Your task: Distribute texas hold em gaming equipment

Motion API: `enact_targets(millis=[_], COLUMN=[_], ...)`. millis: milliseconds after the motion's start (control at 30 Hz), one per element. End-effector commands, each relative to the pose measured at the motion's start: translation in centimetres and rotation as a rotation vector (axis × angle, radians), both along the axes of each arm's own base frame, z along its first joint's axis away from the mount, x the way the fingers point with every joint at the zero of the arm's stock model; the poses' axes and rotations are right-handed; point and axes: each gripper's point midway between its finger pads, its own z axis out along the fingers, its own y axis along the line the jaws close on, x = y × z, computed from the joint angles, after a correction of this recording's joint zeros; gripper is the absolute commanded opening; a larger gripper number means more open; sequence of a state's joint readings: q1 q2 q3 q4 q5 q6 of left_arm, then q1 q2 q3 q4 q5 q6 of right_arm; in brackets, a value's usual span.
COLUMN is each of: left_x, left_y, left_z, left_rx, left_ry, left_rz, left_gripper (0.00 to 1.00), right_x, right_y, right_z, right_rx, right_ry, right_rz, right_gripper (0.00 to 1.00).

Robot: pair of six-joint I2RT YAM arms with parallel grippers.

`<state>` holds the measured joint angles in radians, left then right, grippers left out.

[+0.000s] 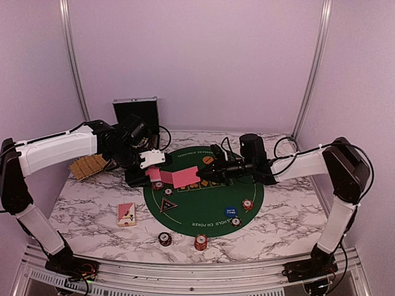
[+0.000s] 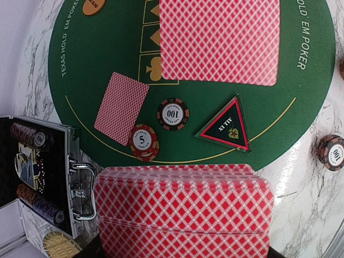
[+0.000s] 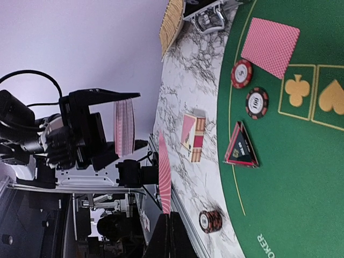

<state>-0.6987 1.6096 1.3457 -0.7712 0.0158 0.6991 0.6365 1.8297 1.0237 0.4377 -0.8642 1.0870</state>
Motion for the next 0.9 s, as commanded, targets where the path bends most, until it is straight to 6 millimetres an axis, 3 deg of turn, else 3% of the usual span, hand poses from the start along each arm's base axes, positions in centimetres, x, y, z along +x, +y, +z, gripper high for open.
enact_targets(millis=[0, 100, 300, 400, 533, 867], left_x=[0.0, -0.1, -0.3, -0.3, -0.4, -0.4], left_y=[0.1, 0.1, 0.2, 0.3, 0.3, 0.2], left_z=[1.0, 1.0, 1.3, 1.2, 1.2, 1.4], left_rx=[-0.004, -0.003, -0.007, -0.004, -0.002, -0.007], left_ry=[-0.022, -0.020, -0.020, -0.016, -0.014, -0.012], left_rz=[-0.006, -0.005, -0.005, -0.004, -0.007, -0.006], left_gripper=[0.00, 0.00, 0.00, 0.00, 0.00, 0.00], right_x=[-0.1, -1.1, -4.8, -6.2, -7.3, -7.8], right_y=[-4.0, -7.3, -13.6, -15.9, -17.6, -17.8], right_z=[-0.2, -2.1, -5.7, -6.8, -8.3, -10.6], right_rx=[-0.035, -0.097, -0.212, -0.243, -0.301, -0.345], right_ry=[-0.012, 0.023, 0.105, 0.134, 0.168, 0.203], right_rz=[-0.057, -0.108, -0.194, -0.229, -0.247, -0.227], right_gripper=[0.00, 0.00, 0.00, 0.00, 0.00, 0.00])
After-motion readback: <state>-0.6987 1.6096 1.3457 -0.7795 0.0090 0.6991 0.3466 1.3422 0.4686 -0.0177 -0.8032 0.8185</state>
